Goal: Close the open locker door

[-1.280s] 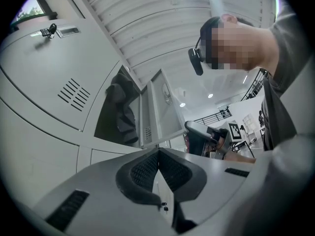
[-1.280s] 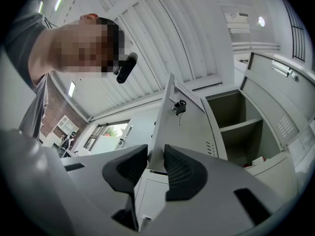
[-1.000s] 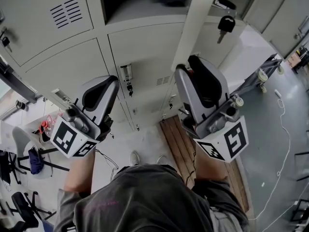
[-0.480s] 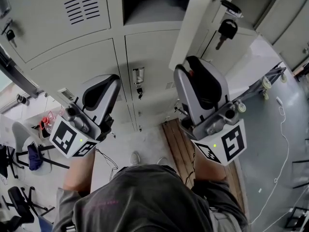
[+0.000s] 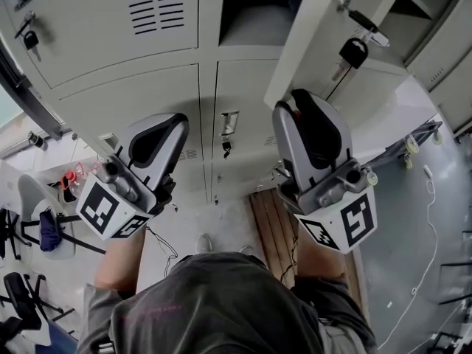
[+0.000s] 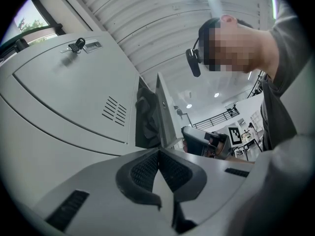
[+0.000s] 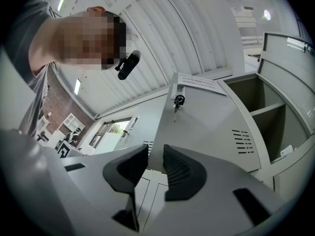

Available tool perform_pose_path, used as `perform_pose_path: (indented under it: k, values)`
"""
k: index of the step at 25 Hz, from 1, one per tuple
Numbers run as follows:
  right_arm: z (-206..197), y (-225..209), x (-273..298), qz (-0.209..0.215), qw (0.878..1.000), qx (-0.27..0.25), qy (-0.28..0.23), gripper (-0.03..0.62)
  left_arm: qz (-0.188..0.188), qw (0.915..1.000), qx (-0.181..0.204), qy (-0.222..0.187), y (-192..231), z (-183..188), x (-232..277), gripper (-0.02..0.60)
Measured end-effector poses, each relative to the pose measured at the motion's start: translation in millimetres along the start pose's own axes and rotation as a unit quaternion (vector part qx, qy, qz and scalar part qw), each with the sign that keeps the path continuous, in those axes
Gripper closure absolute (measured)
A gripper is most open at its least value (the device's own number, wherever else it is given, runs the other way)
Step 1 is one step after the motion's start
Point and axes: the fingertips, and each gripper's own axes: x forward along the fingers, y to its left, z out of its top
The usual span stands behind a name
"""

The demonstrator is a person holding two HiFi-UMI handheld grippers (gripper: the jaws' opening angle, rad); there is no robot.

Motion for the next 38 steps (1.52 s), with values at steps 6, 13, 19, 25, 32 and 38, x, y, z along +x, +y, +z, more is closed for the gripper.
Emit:
perform_pose_path:
  k: [6,13,19,25,32,38]
  values:
    - [-8,-1,12,0.007,1.000,0.004,0.004,0.491,0.004,1.0000,0.000,-0.002,9,-1,-1,0.566]
    - [-19,-4,26,0.007,1.000,0.006,0.014,0.497,0.011,0.9999,0.003,-0.008,21,1,-4,0.566]
    - [-30,-7,39,0.007,1.000,0.016,0.018,0.500,0.022,0.9997,0.005,-0.007,32,0,-10,0.566]
    - [-40,-9,51,0.003,0.999,0.029,0.021,0.502,0.038,0.9992,0.009,-0.005,42,1,-20,0.566]
    - [-50,-12,64,-0.003,0.999,0.038,0.024,0.505,0.053,0.9985,0.011,-0.006,55,2,-30,0.566]
    - [-56,-16,72,-0.008,0.999,0.037,0.029,0.511,0.052,0.9986,0.008,-0.007,60,-1,-29,0.566]
